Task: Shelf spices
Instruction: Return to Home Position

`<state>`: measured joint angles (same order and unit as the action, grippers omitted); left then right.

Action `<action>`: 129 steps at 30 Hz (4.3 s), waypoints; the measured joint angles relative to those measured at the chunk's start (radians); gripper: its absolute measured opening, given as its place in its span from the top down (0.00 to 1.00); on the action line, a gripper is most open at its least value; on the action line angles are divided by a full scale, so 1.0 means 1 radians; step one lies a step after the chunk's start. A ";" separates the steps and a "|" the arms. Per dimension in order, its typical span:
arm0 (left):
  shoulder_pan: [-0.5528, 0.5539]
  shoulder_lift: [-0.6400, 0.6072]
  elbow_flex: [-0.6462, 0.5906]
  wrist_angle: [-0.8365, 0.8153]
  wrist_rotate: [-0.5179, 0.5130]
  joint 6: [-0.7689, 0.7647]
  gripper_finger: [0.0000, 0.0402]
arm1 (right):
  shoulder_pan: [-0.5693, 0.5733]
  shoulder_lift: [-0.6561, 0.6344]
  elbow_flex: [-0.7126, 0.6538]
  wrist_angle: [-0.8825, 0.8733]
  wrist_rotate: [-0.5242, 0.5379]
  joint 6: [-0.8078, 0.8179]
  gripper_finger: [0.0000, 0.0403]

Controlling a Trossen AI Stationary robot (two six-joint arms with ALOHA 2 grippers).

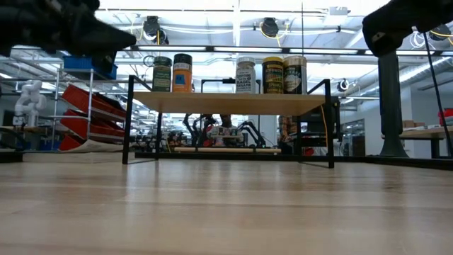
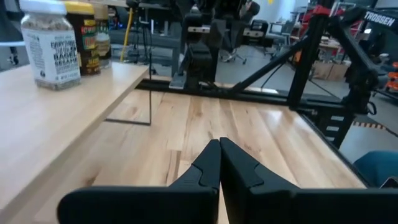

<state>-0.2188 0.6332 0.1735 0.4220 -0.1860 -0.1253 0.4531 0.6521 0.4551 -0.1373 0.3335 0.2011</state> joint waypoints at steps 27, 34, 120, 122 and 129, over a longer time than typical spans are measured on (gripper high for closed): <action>0.000 -0.013 -0.166 0.187 0.041 0.029 0.98 | 0.000 -0.031 -0.266 0.361 -0.078 0.019 1.00; 0.001 -0.016 -0.166 0.191 0.033 0.053 0.98 | 0.000 -0.047 -0.267 0.312 -0.072 0.022 1.00; 0.002 -0.188 -0.167 0.079 0.055 0.106 0.98 | -0.435 -0.611 -0.441 0.153 -0.339 -0.159 1.00; 0.002 -0.221 -0.167 0.054 0.057 0.105 0.98 | -0.435 -0.611 -0.441 0.153 -0.340 -0.158 1.00; 0.002 -0.340 -0.167 -0.077 0.093 0.113 0.98 | -0.435 -0.610 -0.441 0.152 -0.340 -0.127 1.00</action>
<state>-0.2173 0.2931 0.0067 0.3450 -0.0931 -0.0124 0.0185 0.0418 0.0139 0.0148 -0.0063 0.0736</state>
